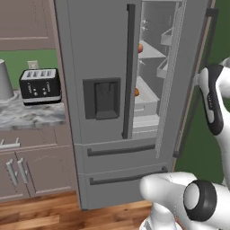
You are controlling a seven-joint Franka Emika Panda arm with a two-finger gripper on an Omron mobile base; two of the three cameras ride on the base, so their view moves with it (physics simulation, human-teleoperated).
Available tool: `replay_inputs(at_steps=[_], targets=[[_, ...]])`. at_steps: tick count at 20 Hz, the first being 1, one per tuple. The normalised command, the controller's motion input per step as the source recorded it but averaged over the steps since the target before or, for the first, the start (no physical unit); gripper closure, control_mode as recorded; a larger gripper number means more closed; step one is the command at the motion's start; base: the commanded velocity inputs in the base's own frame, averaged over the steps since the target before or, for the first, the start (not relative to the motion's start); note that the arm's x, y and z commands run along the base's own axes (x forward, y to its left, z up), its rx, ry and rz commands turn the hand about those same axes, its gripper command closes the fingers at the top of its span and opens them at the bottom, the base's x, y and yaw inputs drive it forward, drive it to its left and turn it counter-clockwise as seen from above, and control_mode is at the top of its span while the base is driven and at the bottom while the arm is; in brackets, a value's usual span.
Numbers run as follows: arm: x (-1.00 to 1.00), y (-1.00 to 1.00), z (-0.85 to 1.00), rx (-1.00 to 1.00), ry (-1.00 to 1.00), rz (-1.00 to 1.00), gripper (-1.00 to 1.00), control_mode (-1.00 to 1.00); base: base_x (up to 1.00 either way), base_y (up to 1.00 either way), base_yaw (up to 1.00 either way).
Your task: Retrieve the peach and mango from the fridge and place them into the bowl on the dining table.
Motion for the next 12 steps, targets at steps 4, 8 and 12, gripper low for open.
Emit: replay_inputs(at_steps=[4, 8, 12], targets=[[-0.83, 0.88, 0.2, -0.28, 0.0, -0.03, -1.0, -1.0, 0.0, 0.0, 0.0], [-0.3, 1.0, 0.14, -0.32, 0.05, 0.0, -1.0, -1.0, 0.0, 0.0, 0.0], [0.0, 1.0, 0.02, -0.32, 0.27, 0.09, -1.0, -1.0, 0.0, 0.0, 0.0]])
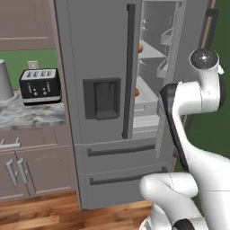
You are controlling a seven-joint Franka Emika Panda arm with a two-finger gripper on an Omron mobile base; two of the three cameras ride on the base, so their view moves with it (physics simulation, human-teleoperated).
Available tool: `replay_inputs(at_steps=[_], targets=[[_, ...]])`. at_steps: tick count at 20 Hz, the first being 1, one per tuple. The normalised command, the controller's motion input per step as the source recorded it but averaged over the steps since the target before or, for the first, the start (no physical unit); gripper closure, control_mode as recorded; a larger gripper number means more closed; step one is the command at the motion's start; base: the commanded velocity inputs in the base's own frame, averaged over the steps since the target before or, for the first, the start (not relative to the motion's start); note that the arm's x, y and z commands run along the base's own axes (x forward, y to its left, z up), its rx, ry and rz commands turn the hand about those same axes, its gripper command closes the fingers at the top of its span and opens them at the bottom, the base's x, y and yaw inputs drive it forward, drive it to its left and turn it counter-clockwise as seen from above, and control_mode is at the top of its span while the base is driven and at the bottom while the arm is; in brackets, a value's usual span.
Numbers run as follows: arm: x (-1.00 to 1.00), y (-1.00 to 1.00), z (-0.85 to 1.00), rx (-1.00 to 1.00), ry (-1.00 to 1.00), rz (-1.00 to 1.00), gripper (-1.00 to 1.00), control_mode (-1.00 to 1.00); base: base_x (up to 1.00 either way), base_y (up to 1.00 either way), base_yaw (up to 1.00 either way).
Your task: Retrieve the peach and mango from the fridge and place them into the bowl on the dining table.
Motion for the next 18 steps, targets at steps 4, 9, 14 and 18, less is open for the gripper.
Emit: replay_inputs(at_steps=[4, 9, 14, 18], targets=[[0.17, 0.97, -0.04, -0.33, 0.21, 0.1, -1.0, -1.0, 0.0, 0.0, 0.0], [0.5, 0.35, -0.02, -0.19, 0.22, 0.05, -1.0, -1.0, 0.0, 0.0, 0.0], [0.88, 0.0, 0.0, -0.08, 0.28, 0.06, -1.0, -1.0, 0.0, 0.0, 0.0], [1.0, 0.0, 0.0, -0.03, 0.23, 0.05, -1.0, -1.0, 0.0, 0.0, 0.0]])
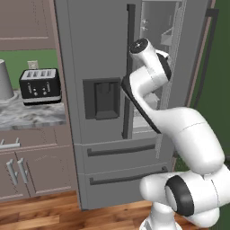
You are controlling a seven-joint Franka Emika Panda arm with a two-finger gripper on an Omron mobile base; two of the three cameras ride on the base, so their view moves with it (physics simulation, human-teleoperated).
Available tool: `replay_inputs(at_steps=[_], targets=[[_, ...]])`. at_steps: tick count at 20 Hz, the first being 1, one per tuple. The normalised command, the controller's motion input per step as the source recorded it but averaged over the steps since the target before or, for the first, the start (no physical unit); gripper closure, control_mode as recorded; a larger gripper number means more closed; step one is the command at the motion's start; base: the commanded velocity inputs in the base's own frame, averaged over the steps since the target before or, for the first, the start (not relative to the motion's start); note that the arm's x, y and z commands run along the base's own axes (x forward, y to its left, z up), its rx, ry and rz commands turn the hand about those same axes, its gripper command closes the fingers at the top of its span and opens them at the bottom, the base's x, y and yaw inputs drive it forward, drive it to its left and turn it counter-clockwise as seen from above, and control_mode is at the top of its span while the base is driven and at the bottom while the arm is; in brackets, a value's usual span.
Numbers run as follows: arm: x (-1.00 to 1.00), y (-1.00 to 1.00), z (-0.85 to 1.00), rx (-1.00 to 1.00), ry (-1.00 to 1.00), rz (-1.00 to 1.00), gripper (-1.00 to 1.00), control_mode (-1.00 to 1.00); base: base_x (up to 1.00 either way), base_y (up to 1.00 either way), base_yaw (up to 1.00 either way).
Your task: Retrieve the peach and mango from the fridge and place them into the bowl on the dining table.
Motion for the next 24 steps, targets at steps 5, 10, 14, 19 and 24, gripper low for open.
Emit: replay_inputs(at_steps=[5, 10, 14, 19, 24], targets=[[0.6, 0.24, -0.21, -0.25, -0.19, 0.03, -1.0, -1.0, 0.0, 0.0, 0.0], [0.27, 0.16, -0.16, -0.32, -0.3, 0.0, -1.0, -1.0, 0.0, 0.0, 0.0], [0.17, -0.12, 0.0, -0.09, -0.02, 0.0, -1.0, -1.0, 0.0, 0.0, 0.0], [0.11, -0.37, 0.0, 0.0, 0.08, 0.0, -1.0, -1.0, 0.0, 0.0, 0.0], [0.61, -0.42, 0.0, 0.0, 0.2, 0.0, -1.0, -1.0, 0.0, 0.0, 0.0]])
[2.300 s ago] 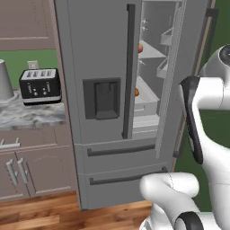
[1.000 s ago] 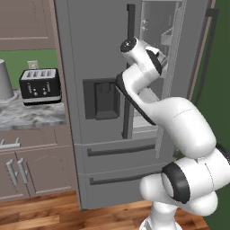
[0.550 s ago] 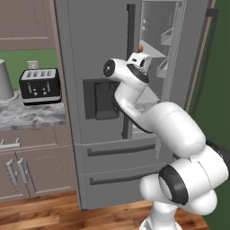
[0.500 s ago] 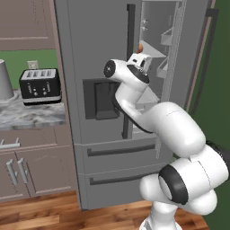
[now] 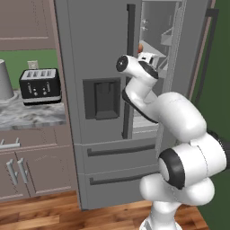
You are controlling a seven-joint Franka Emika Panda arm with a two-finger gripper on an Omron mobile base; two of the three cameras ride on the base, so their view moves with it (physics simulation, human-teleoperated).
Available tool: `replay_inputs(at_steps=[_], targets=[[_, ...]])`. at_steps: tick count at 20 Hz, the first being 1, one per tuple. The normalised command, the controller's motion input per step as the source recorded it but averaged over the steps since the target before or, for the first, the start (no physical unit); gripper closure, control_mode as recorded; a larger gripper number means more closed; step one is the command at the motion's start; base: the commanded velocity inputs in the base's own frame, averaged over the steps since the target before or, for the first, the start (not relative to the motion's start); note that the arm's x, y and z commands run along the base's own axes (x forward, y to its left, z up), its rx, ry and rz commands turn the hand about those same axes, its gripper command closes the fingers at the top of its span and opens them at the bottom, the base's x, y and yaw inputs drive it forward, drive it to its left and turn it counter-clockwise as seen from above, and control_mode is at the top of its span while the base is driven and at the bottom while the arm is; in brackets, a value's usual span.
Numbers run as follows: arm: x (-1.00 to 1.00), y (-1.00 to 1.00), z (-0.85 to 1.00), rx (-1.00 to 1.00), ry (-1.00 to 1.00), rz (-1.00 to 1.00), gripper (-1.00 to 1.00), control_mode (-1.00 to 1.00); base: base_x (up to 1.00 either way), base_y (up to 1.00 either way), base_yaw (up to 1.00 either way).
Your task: Retrieve the peach and mango from the fridge and place them into the bowl on the dining table.
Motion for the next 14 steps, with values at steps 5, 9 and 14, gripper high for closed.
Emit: replay_inputs(at_steps=[5, 9, 14], targets=[[0.79, -0.35, 0.0, -0.01, 0.24, 0.0, -1.0, -1.0, 0.0, 0.0, 0.0], [0.26, -0.28, -0.17, -0.04, 0.21, 0.0, -1.0, -1.0, 0.0, 0.0, 0.0], [-0.6, -0.62, -0.39, -0.03, 0.18, 0.0, -1.0, -1.0, 0.0, 0.0, 0.0]])
